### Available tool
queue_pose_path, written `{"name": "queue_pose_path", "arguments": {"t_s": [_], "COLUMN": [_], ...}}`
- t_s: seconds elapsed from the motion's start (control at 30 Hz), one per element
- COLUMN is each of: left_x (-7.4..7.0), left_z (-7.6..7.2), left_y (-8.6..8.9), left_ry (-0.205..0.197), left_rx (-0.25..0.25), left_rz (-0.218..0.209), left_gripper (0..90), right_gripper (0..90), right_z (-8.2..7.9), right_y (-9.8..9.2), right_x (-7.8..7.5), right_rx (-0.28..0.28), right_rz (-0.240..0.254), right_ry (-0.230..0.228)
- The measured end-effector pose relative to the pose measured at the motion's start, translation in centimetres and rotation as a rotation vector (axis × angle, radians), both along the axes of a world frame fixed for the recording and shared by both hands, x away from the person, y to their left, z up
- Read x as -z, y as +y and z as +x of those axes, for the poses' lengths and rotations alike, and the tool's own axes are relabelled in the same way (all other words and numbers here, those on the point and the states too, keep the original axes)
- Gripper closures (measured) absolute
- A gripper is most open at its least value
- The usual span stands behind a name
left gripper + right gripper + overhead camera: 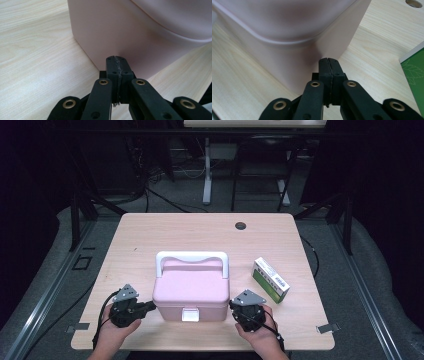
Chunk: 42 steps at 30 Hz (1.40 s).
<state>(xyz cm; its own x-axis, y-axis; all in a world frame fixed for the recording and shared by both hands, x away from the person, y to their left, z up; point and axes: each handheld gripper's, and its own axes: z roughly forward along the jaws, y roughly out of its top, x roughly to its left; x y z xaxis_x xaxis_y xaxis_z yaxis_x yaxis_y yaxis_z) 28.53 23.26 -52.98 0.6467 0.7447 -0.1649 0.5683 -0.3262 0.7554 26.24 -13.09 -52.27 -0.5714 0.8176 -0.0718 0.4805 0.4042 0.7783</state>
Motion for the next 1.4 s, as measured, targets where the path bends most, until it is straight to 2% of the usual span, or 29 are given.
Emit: {"name": "queue_pose_path", "arguments": {"t_s": [0.3, 0.5, 0.93, 1.07, 1.2, 1.3, 1.4], "left_x": [0.0, 0.0, 0.0, 0.0, 0.1, -0.1, -0.6], "left_z": [-1.0, -1.5, -2.1, -2.0, -1.6, -1.3, -1.2], "left_y": [-0.1, 0.0, 0.1, 0.2, 0.6, 1.0, 1.6], "left_ry": [0.004, 0.006, 0.025, 0.018, 0.048, 0.063, 0.054], "left_rx": [0.006, 0.018, 0.019, 0.030, 0.020, 0.022, 0.025], "left_rz": [-0.004, -0.007, -0.026, -0.017, -0.037, -0.068, -0.092], "left_gripper": [90.0, 90.0, 90.0, 89.8, 81.7, 75.8, 70.8], "right_gripper": [90.0, 90.0, 90.0, 90.0, 80.5, 75.6, 73.2], "right_z": [-1.3, -1.9, -2.5, -2.4, -2.2, -1.6, -1.3], "right_y": [0.0, -0.2, -0.4, -0.5, -0.6, -1.2, -1.6], "right_x": [0.0, 0.0, 0.0, 0.0, 0.1, 0.1, 0.0], "right_rx": [-0.005, -0.004, -0.009, -0.014, -0.001, -0.015, -0.014], "right_rz": [-0.011, -0.002, 0.013, 0.023, 0.007, 0.032, 0.040], "right_ry": [-0.005, 0.000, 0.007, 0.014, 0.001, 0.020, 0.025]}}
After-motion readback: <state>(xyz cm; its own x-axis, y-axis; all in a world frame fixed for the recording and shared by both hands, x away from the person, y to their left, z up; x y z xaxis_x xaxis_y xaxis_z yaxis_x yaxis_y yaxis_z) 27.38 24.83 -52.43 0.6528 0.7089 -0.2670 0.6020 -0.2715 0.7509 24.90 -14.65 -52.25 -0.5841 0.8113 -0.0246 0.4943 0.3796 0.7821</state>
